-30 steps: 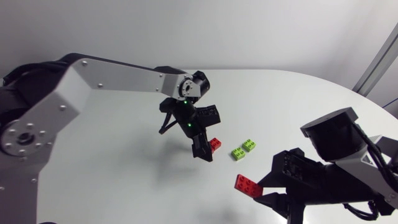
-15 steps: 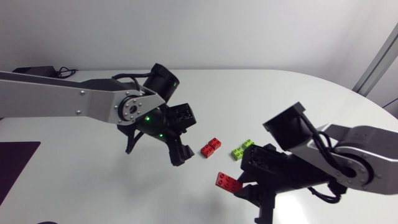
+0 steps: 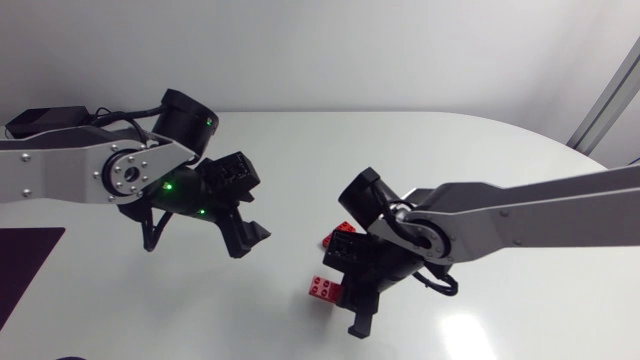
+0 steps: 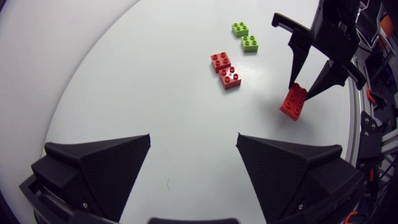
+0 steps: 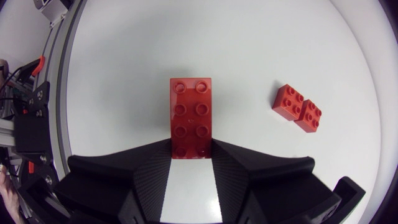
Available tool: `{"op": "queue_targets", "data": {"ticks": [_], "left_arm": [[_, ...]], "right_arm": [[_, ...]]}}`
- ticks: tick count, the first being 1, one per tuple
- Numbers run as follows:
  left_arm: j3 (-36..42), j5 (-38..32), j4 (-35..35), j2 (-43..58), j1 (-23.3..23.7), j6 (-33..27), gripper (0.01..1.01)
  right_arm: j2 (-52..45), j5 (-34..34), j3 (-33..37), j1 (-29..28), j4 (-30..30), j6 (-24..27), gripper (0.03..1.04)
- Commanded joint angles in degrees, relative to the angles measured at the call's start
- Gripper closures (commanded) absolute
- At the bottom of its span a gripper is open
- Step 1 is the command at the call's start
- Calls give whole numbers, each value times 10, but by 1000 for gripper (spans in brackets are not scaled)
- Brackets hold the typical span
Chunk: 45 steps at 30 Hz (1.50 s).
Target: Separate the duplo bricks
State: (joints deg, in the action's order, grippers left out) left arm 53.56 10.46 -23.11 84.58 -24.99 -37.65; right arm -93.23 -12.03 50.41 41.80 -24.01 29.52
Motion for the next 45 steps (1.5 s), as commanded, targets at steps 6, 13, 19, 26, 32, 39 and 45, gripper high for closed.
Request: {"op": "queue_targets", "data": {"ticks": [6,13,19,26,32,39,45], "left_arm": [[-35,-1,4,-46,21,-1,57],[-48,-2,4,-60,21,-1,57],[-47,-2,3,-62,16,4,57],[-42,-11,0,-83,13,13,57],[-43,-22,-10,-115,14,18,56],[-50,-60,-11,-171,16,39,54],[-64,-123,-13,-234,19,49,51]], "right_arm": [[-77,9,65,1,-7,12,670],[-106,9,69,-16,-10,25,607],[-102,6,60,-20,-7,27,321],[-60,7,37,-20,3,19,107],[18,21,4,-39,5,5,82],[130,94,-45,-36,21,-51,80],[232,137,-61,-63,9,-75,72]]}}
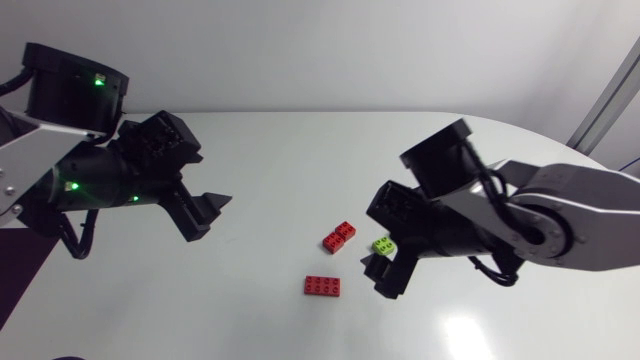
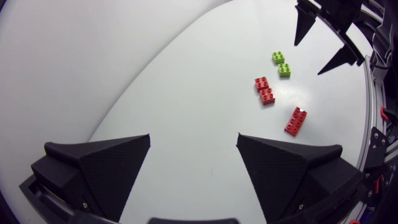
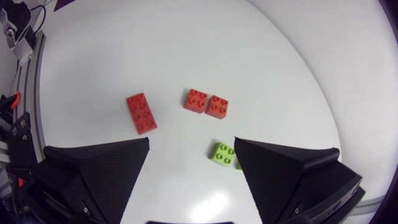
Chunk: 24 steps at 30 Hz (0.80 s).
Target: Separate the duplo bricks
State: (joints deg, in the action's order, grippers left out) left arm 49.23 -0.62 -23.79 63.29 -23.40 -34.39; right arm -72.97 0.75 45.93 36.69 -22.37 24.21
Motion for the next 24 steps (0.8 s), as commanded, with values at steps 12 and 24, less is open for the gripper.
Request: {"op": "queue_targets", "data": {"ticks": [12,24], "left_arm": [[-27,-127,-54,-157,5,43,51],[-19,-149,-129,-258,41,93,46]], "right_arm": [[236,81,-30,-79,-73,-47,69],[362,150,-46,-116,-130,-81,66]]}}
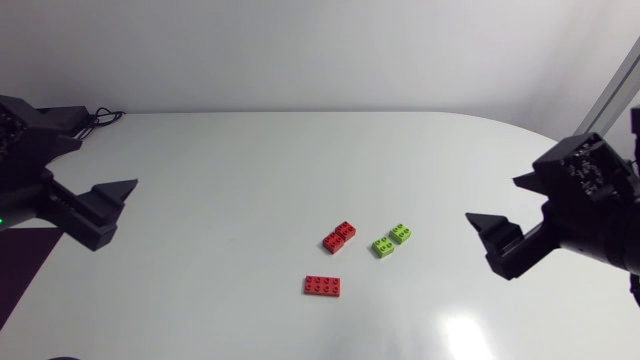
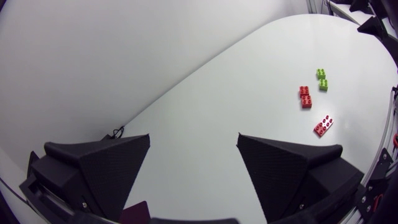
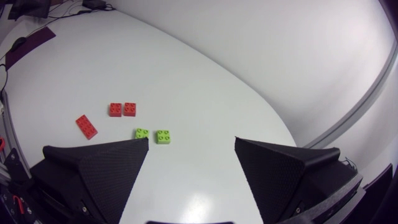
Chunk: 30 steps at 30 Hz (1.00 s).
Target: Separate the duplo bricks
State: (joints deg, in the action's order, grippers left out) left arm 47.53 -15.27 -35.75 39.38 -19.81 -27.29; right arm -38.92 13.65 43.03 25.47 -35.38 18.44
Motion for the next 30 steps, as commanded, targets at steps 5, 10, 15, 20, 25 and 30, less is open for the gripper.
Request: {"op": "queue_targets", "data": {"ticks": [5,10,15,20,25,30], "left_arm": [[-21,-15,-23,-70,14,24,46],[-51,-20,-22,-120,19,45,46],[-70,-34,-23,-156,38,62,46],[-92,-49,-18,-181,62,79,46],[-131,-51,-7,-213,65,88,46],[-182,-64,39,-243,67,84,46]], "right_arm": [[80,67,-22,-5,-1,-26,69],[120,96,-32,-17,0,-25,69],[144,111,-43,-61,7,-18,69],[175,110,-51,-102,14,-18,67],[234,110,-66,-106,25,-12,67],[293,94,-83,-104,36,-8,69]]}}
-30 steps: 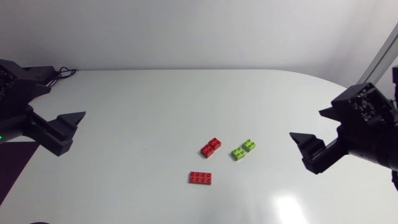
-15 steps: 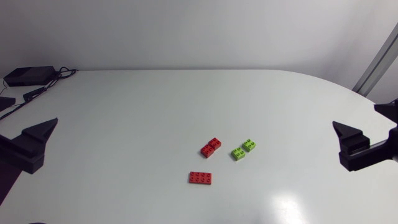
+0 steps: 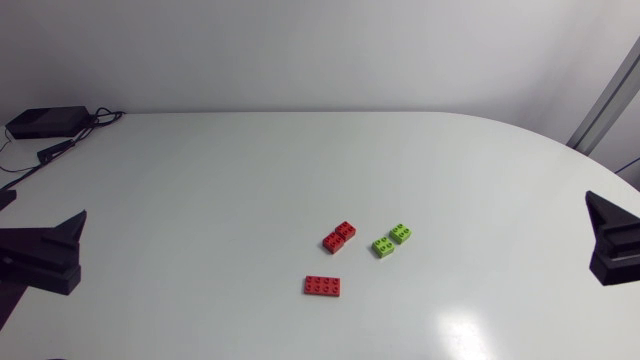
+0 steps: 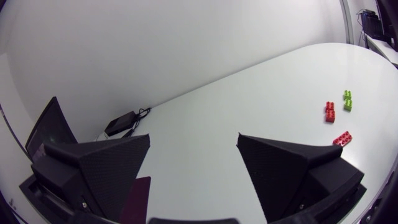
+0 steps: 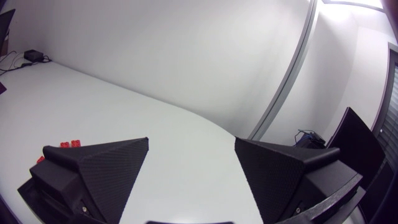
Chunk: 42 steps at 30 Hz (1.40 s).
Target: Separate the duplo bricks
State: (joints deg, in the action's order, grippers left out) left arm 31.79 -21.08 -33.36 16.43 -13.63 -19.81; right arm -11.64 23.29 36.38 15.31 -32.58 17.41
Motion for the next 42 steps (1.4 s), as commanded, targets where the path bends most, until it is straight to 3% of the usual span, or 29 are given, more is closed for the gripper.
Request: {"op": "queue_targets", "data": {"ticks": [1,15,23,29,36,39,42], "left_arm": [[-32,-6,27,-22,6,7,46],[-60,-3,49,-92,25,18,46],[-96,-2,78,-133,21,29,46],[-131,-2,104,-148,21,28,46],[-165,-3,115,-170,33,36,46],[-183,-15,130,-173,48,100,46],[-199,-36,175,-173,54,109,46]], "right_arm": [[32,-7,-21,-2,10,3,69],[114,-19,-75,-63,52,37,67],[122,-24,-117,-71,61,85,69],[122,-31,-134,-71,65,82,67],[122,-49,-136,-86,64,33,69],[122,-59,-140,-87,61,30,69],[121,-66,-141,-88,65,28,69]]}}
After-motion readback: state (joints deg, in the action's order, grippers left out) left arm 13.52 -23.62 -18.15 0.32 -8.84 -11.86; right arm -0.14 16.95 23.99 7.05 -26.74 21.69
